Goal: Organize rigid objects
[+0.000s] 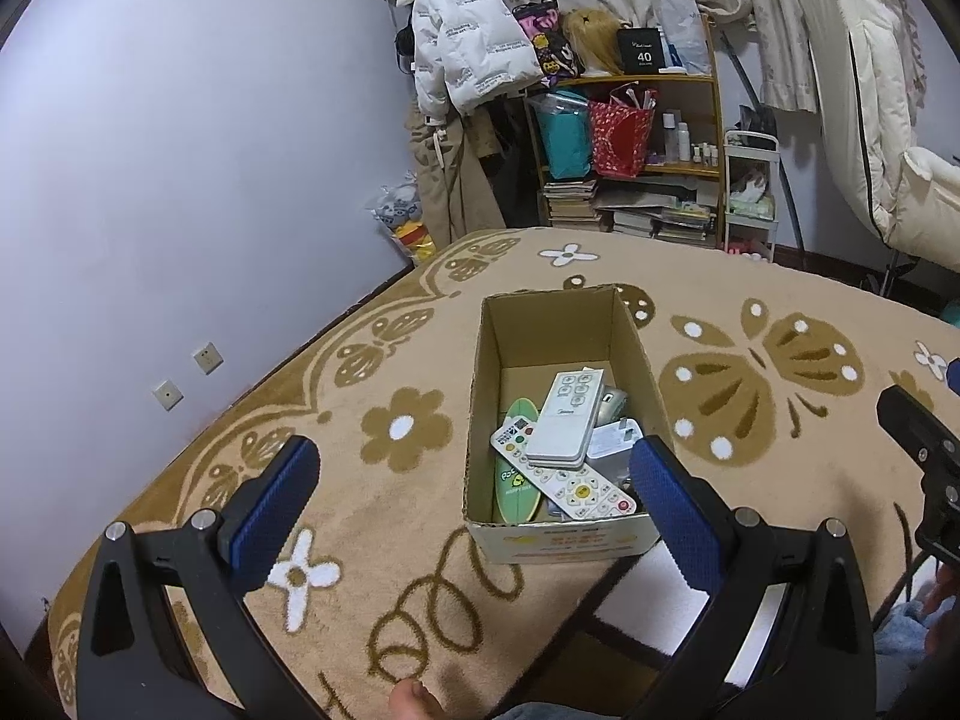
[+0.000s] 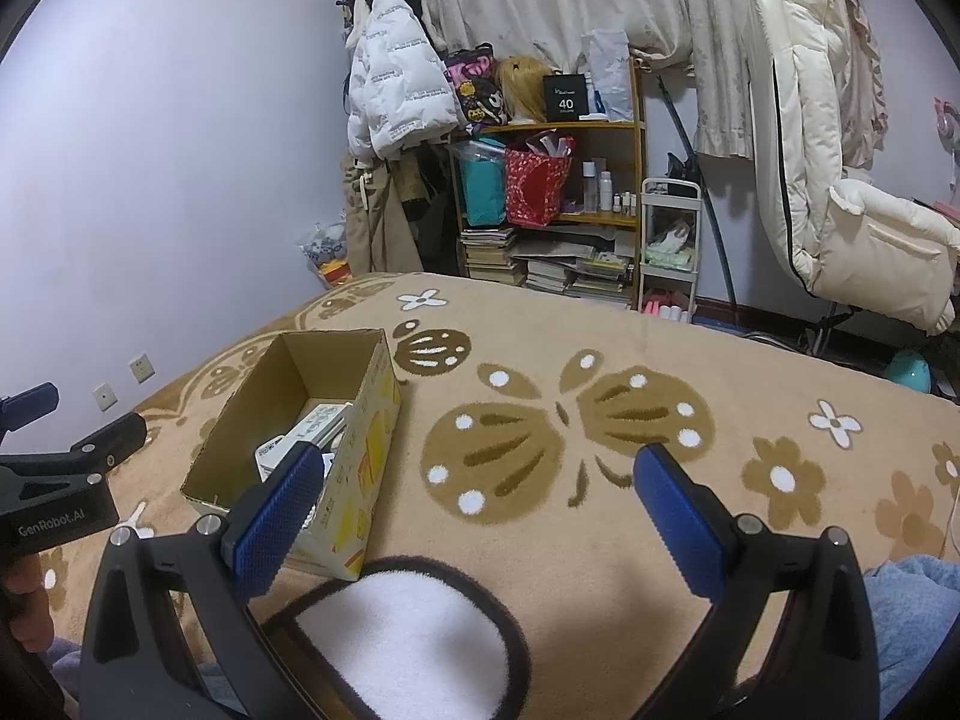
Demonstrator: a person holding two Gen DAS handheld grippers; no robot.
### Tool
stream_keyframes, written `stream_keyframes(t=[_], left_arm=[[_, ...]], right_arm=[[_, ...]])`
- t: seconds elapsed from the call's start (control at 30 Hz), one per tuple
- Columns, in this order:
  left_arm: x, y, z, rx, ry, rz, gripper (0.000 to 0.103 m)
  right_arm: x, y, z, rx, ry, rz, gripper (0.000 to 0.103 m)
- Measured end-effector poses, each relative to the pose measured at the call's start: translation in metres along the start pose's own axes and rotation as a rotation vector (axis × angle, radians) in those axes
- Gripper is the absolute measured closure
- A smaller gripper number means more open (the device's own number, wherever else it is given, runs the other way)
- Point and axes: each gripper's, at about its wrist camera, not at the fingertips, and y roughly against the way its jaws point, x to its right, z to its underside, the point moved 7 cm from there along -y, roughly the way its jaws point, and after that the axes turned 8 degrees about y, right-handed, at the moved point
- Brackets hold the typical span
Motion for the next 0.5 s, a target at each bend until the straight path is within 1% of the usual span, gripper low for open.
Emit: stream_keyframes(t=[0.2,0.27,0.37,0.5], left_arm=[[0.0012,0.0005,-0.0004,-0.004,0.004,0.012,0.001],[0.0012,0.0009,-0.0004,-0.004,0.004,0.011,0.001],[0.0008,0.0011,-0.0009,-0.003,0.003,0.013,0.001],[0.0009,0.0026,-0.0009,0.001,0.009,0.039,0.001]], right_arm=[[0.0006,0.0018,-0.0006,0.003,0.004,0.003,0.0],[0.0044,0.0027,-0.0008,0.011,0.006,0.02,0.0],[0.0044,0.0047,-0.0031,0.018,0.007,0.023,0.0],[0.0054,0.005,-0.0029,0.014,0.004,0.024,0.0]])
